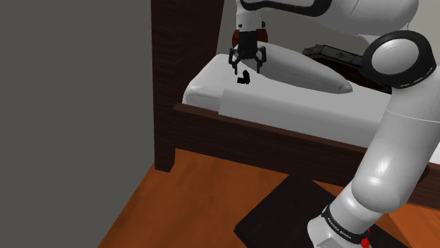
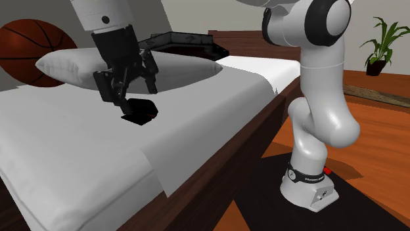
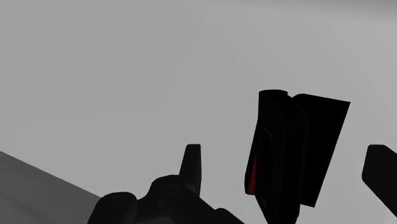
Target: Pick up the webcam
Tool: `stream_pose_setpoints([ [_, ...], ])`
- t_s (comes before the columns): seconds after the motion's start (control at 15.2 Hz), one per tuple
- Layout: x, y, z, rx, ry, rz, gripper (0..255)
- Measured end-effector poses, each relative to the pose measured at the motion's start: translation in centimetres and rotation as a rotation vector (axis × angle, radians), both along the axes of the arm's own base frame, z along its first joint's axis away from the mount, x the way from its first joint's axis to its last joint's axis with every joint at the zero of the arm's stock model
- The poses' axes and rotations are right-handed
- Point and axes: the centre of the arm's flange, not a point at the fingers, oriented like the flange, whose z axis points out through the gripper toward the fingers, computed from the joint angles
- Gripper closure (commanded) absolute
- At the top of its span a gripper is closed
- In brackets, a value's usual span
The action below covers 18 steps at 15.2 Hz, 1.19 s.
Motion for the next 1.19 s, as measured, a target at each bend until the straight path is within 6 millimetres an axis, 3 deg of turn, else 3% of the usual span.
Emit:
stream_pose_setpoints([
  [0.13,0.1,0.0,-1.0,0.0,0.0,0.0,0],
  [0.2,0.1,0.0,-1.1,0.0,0.0,0.0,255],
  [0.86,0.0,0.0,-1.2,0.0,-0.001,0.0,255],
  [1.19,0.0,0.1,0.9,0.0,-0.001,0.0,255],
])
